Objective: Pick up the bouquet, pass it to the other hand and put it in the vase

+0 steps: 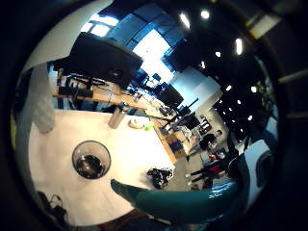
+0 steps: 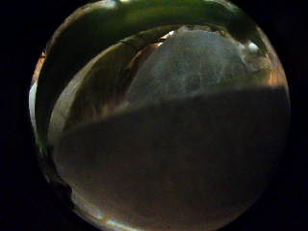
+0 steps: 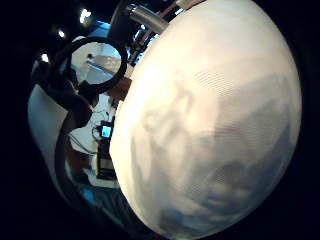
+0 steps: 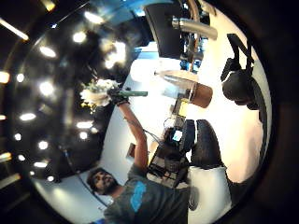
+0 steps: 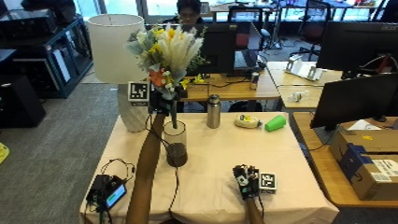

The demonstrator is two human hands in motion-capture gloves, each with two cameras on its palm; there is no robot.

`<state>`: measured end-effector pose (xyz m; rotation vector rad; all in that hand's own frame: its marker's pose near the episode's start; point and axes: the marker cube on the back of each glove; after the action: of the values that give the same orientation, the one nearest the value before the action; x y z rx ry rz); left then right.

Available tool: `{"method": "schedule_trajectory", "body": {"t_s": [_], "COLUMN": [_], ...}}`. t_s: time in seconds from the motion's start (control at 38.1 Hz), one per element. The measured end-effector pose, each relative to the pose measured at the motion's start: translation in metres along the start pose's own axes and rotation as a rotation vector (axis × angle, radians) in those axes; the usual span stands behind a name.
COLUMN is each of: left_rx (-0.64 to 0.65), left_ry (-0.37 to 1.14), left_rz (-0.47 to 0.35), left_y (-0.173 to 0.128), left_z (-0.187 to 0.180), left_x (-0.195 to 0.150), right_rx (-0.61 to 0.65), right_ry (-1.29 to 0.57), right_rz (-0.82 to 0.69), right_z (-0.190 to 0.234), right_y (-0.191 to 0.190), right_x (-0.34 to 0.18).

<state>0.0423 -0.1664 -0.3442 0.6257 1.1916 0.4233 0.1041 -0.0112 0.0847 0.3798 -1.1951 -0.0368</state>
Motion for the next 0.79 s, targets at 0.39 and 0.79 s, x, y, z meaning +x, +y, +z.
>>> {"method": "schedule_trajectory", "body": {"t_s": [0.39,0.79], "left_rx": [0.056,-0.043], "left_ry": [0.005,0.048], "left_rz": [-0.123,-0.182], "left_y": [-0.039,-0.023], "left_z": [-0.017,0.0], "left_x": [-0.102,-0.178], "right_rx": [0.006,0.052], "right_ry": [0.142,0.266], "right_rz": [0.08,-0.101], "right_z": [0.011,0.022], "right_y": [0.013,0.004], "right_x": [0.02,0.055]}}
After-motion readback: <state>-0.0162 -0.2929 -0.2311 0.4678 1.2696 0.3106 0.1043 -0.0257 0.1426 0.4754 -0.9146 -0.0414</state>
